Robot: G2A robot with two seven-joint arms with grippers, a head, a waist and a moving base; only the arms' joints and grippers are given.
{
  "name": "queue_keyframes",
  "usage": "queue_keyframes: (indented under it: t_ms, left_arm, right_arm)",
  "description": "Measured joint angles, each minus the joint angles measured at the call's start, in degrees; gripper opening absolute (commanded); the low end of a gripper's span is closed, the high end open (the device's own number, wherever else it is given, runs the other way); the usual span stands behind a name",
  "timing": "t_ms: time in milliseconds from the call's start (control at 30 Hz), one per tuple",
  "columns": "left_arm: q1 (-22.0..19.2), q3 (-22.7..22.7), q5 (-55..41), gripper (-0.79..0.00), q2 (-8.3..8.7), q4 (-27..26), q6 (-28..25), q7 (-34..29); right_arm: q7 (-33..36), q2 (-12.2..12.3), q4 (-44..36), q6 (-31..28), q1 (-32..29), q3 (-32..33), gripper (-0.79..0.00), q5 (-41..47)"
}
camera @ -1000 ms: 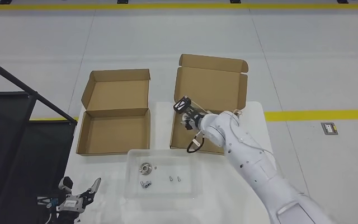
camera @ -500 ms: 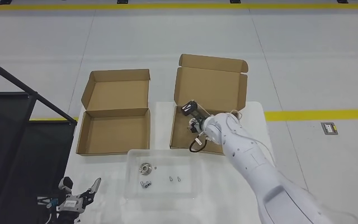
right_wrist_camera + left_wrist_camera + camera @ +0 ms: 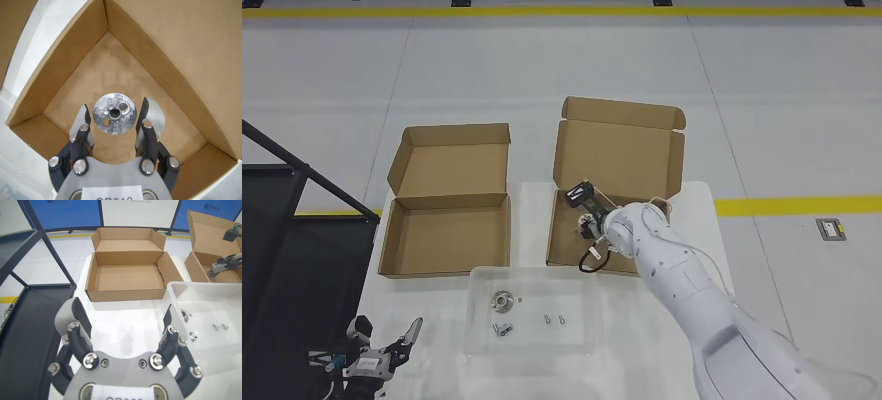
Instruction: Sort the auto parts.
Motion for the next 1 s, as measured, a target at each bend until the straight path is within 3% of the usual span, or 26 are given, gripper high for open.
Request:
queue_keyframes:
  t_ms: [33, 133, 267, 567, 767, 1000]
  left_arm:
    - [0.0, 0.0, 0.0, 0.0, 0.0, 0.0, 0.0, 0.0]
    - [0.0, 0.0, 0.0, 0.0, 0.0, 0.0, 0.0, 0.0]
    - [0.0, 0.0, 0.0, 0.0, 0.0, 0.0, 0.0, 0.0]
    - [0.0, 0.0, 0.0, 0.0, 0.0, 0.0, 0.0, 0.0]
    - [0.0, 0.0, 0.0, 0.0, 0.0, 0.0, 0.0, 0.0]
    - [0.0, 0.0, 0.0, 0.0, 0.0, 0.0, 0.0, 0.0]
  right_arm:
    - [0.0, -0.05, 0.2, -0.12, 0.08, -0.02, -0.114, -0.08]
    - [-0.27, -0.15, 0.63, -0.42, 0.32, 0.04, -0.142, -0.2]
    - [-2.93, 0.13, -0.15, -2.94, 0.53, 0.68, -0.037, 0.46]
    - [-9.05, 3.33, -9.48, -13.61, -2.25, 2.3, -0.034, -1.47]
    - [-5.26, 8.2, -30.44, -16.53, -12.02, 6.27, -0.018, -5.44]
    - [15.34, 14.11, -68.66, -17.97, -32.83, 14.36, 0.0, -8.22]
